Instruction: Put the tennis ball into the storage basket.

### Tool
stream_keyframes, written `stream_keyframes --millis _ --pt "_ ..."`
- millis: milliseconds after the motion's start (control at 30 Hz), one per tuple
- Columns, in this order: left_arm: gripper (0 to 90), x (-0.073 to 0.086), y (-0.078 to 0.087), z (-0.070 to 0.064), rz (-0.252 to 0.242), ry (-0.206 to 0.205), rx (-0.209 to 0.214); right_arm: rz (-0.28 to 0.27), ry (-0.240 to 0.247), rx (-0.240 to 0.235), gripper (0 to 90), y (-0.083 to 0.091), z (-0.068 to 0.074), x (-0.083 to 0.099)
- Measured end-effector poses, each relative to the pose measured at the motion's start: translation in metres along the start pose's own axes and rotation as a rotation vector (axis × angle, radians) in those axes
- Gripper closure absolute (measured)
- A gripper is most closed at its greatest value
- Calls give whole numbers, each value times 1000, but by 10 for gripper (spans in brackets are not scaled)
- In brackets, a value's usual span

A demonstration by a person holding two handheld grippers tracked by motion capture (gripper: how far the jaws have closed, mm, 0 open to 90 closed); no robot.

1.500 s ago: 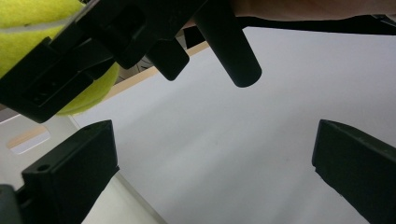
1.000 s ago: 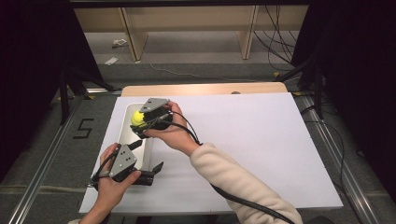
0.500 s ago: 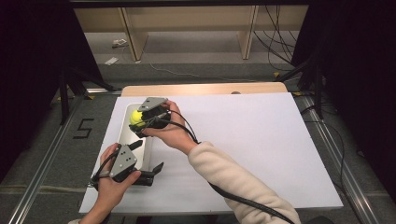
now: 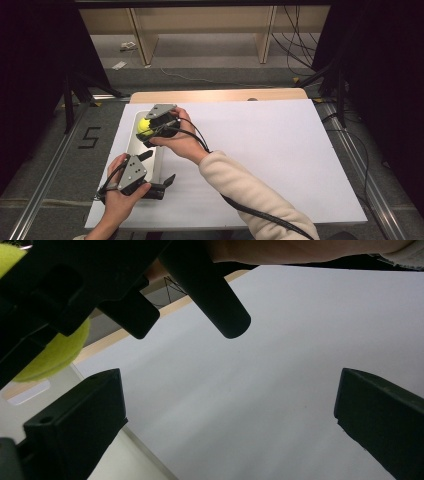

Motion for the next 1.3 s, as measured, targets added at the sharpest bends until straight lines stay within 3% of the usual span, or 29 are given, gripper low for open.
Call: stream_keyframes --millis 1300 --pt "0 0 0 -1 4 -7 2 41 -13 -18 270 -16 -6 6"
Point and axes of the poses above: each handheld gripper's, and its own axes: y roughly backward along the jaws, x roughly out of its underside, z roughly to its left, the point moved 6 cm from there along -y, roughly forward along the jaws, and after that the axes turned 12 degrees about y, right-handed, at the moved point
